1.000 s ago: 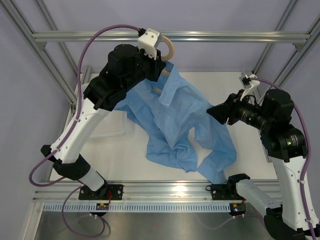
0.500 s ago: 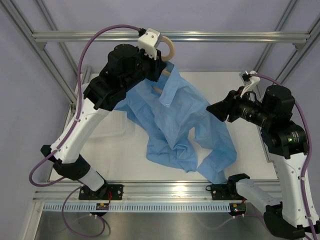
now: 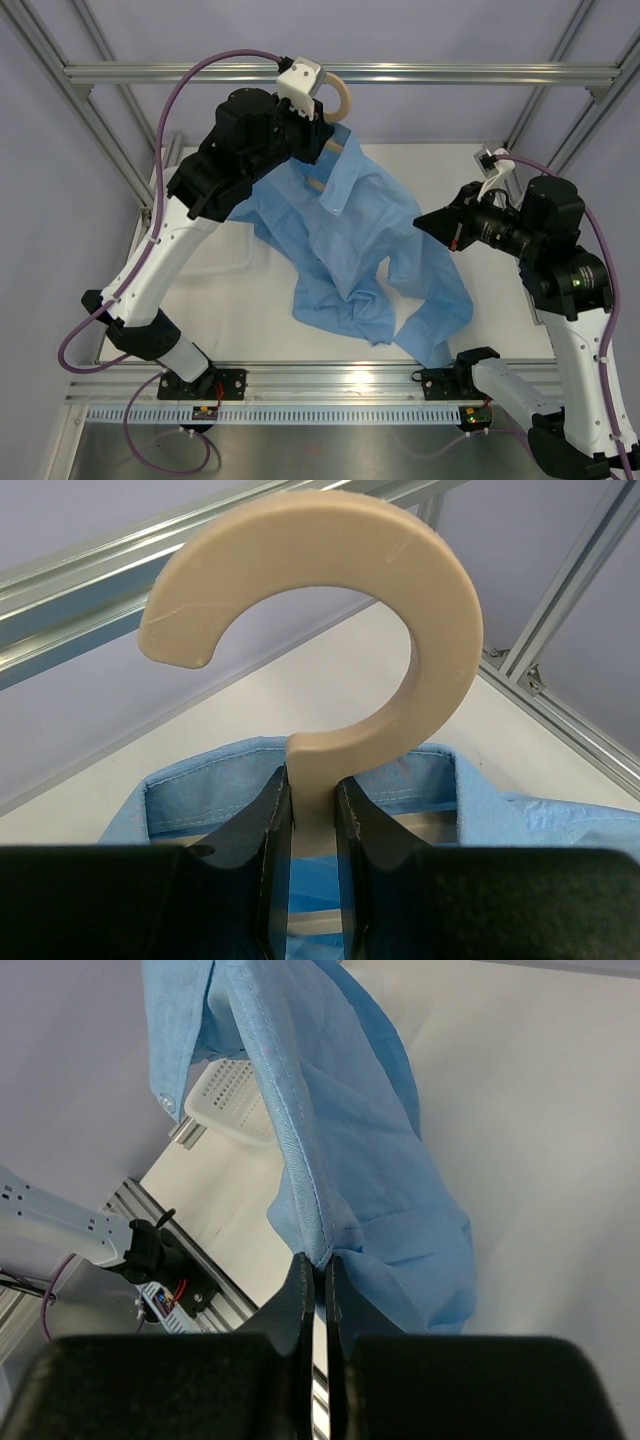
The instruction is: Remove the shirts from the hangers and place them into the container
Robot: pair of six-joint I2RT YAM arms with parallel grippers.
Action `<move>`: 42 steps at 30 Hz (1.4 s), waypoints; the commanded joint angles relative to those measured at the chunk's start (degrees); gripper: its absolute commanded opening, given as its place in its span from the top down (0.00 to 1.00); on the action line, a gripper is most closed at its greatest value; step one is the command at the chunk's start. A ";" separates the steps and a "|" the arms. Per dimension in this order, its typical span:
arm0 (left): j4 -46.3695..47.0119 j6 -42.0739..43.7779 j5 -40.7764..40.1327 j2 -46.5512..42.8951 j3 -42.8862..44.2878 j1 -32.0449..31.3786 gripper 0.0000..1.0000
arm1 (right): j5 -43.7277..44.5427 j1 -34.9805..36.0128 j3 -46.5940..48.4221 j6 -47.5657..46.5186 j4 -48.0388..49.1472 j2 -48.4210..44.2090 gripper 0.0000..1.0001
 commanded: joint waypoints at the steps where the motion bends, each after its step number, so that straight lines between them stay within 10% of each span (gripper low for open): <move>1: 4.51 0.68 0.73 -1.14 2.48 0.18 1.00 | -0.94 0.58 0.71 -1.51 0.05 -0.79 1.00; 16: 4.94 0.68 0.65 -0.87 1.16 2.55 1.00 | 2.14 0.49 1.15 -2.13 -2.33 -3.34 0.99; 28: 4.95 0.68 1.70 -1.40 1.69 3.16 1.00 | -0.32 0.49 0.80 -1.60 -1.19 -3.60 0.50; 42: 5.56 -0.20 3.63 -2.72 0.28 3.34 1.00 | -1.29 0.49 -1.40 -1.60 2.15 -1.05 0.49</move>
